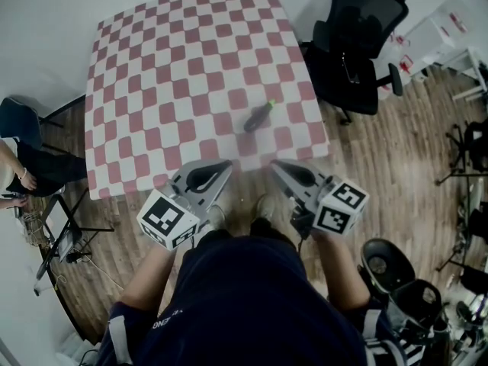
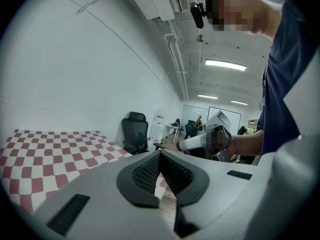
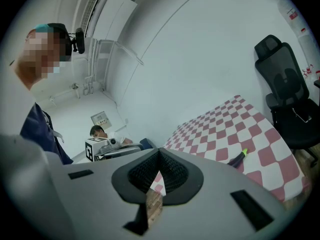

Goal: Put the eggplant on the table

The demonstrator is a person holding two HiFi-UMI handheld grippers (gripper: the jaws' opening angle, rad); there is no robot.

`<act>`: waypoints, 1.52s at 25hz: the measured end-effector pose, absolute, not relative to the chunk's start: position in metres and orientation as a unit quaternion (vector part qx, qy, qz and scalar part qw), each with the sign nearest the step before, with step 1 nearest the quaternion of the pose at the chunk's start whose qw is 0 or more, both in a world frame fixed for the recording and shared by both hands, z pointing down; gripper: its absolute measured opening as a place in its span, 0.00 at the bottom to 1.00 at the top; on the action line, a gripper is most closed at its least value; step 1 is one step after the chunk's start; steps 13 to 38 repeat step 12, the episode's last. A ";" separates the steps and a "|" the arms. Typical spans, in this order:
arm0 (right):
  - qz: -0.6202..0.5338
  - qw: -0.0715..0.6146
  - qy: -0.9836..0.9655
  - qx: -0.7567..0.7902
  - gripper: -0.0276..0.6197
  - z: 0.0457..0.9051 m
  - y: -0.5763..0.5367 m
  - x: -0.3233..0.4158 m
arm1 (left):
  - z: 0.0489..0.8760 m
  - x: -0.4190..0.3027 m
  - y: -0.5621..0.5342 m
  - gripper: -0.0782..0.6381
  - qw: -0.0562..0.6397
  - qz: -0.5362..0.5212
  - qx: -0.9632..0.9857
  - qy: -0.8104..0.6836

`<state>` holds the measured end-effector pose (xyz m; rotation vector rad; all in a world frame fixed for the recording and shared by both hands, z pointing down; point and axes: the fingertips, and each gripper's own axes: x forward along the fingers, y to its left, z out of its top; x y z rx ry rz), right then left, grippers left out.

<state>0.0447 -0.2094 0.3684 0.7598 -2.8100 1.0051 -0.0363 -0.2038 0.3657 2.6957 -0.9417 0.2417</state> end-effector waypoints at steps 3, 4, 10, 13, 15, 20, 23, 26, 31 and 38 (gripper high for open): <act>0.326 0.033 -0.913 0.243 0.07 0.369 -0.210 0.044 | 0.366 -0.036 -0.205 0.15 0.136 0.085 0.932 -0.326; 0.325 0.033 -0.913 0.242 0.07 0.369 -0.210 0.044 | 0.366 -0.035 -0.206 0.15 0.137 0.085 0.932 -0.326; 0.324 0.033 -0.915 0.238 0.07 0.369 -0.215 0.045 | 0.368 -0.035 -0.211 0.15 0.139 0.085 0.930 -0.330; 0.324 0.032 -0.915 0.237 0.07 0.369 -0.216 0.046 | 0.368 -0.034 -0.213 0.15 0.139 0.085 0.930 -0.330; 0.324 0.032 -0.915 0.237 0.07 0.369 -0.216 0.046 | 0.368 -0.034 -0.213 0.15 0.139 0.085 0.930 -0.330; 0.324 0.032 -0.915 0.237 0.07 0.369 -0.216 0.046 | 0.368 -0.034 -0.213 0.15 0.139 0.085 0.930 -0.330; 0.324 0.032 -0.915 0.237 0.07 0.369 -0.216 0.046 | 0.368 -0.034 -0.213 0.15 0.139 0.085 0.930 -0.330; 0.324 0.032 -0.915 0.237 0.07 0.369 -0.216 0.046 | 0.368 -0.034 -0.213 0.15 0.139 0.085 0.930 -0.330; 0.324 0.032 -0.915 0.237 0.07 0.369 -0.216 0.046 | 0.368 -0.034 -0.213 0.15 0.139 0.085 0.930 -0.330; 0.324 0.032 -0.915 0.237 0.07 0.369 -0.216 0.046 | 0.368 -0.034 -0.213 0.15 0.139 0.085 0.930 -0.330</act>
